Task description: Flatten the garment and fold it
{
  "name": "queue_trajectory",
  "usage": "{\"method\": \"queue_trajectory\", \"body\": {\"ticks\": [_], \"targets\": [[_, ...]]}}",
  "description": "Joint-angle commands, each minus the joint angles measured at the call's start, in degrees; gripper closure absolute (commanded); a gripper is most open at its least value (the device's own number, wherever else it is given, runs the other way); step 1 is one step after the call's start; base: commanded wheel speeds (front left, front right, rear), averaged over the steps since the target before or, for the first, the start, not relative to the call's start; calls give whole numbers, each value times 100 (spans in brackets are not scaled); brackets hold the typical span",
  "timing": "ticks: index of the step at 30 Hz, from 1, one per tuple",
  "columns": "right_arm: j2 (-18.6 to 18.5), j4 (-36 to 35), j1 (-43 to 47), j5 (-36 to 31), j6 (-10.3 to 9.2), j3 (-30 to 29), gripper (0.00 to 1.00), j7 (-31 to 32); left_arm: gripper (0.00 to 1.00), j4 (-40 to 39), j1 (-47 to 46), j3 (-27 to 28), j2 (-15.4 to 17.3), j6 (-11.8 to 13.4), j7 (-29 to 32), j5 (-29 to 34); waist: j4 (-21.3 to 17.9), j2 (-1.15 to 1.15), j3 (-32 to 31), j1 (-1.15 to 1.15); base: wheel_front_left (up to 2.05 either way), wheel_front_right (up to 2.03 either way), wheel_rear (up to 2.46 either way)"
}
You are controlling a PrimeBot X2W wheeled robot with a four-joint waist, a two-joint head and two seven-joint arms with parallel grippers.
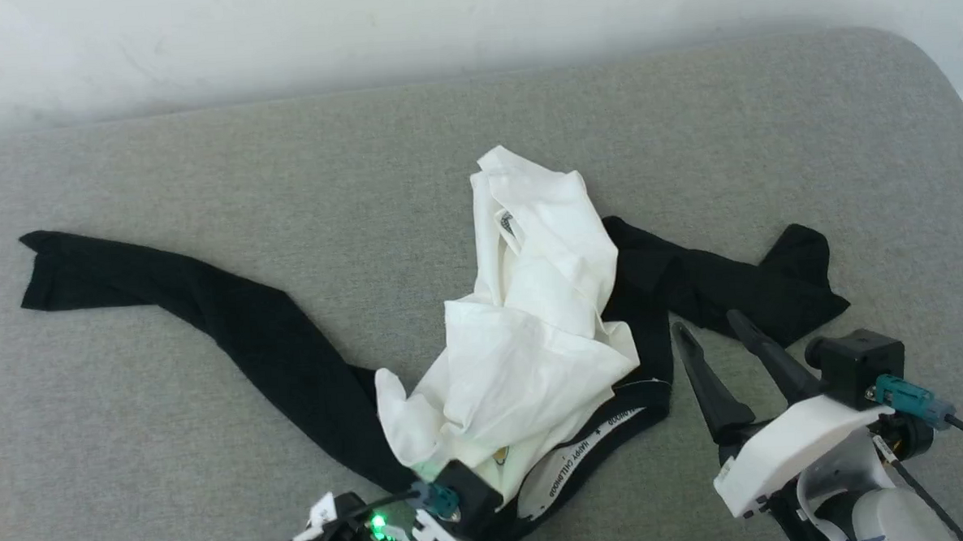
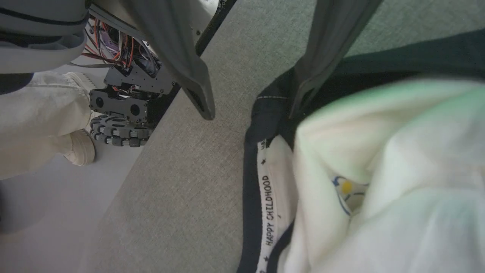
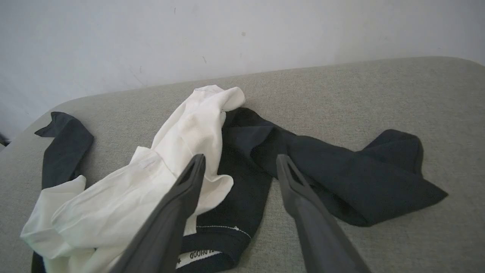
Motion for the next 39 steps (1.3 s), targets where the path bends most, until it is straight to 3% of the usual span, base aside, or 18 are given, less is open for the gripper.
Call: {"method": "queue_trajectory", "body": {"ticks": [1,7,9,15,22,23,24,25,30,34,39], "targets": [[15,-6,70,24,-5,0,0,23,0,-126,43,89,-56,97,-96,-79,64,0,-74,1,0,0,0],[15,-40,128,10,-5,-25,0,68,0,-578,-169,621,-45,540,-631,183,114,0,-156,1,0,0,0],[15,-53,128,22,-5,-12,0,76,0,-583,-299,694,-11,587,-720,316,114,0,-160,1,0,0,0],[15,-88,55,66,-5,50,0,69,0,142,-907,506,54,185,-500,477,53,0,-49,1,0,0,0],[15,-75,-69,166,-5,75,0,-48,2,1146,-1541,233,-46,-234,220,78,-194,0,248,1,0,0,0],[15,-61,-82,179,-5,73,0,-70,53,1215,-1579,177,-30,-278,418,-84,-238,0,295,1,0,0,0],[15,-46,-97,193,-5,74,0,-94,89,1245,-1619,125,4,-316,605,-262,-283,0,340,1,0,0,0],[15,-30,-115,207,-5,77,0,-119,100,1230,-1673,96,62,-342,740,-419,-331,0,383,1,0,0,0],[15,53,-227,269,-5,90,0,-258,100,897,-2308,221,635,-391,744,-729,-532,0,607,1,0,0,0],[15,128,-355,329,-5,159,0,-367,100,910,-3071,592,1084,-396,184,-513,-671,0,803,1,0,0,0],[15,235,-557,435,-5,302,0,-503,100,1501,-3881,1028,1326,-315,-503,-86,-857,0,1102,1,0,0,0]]}}
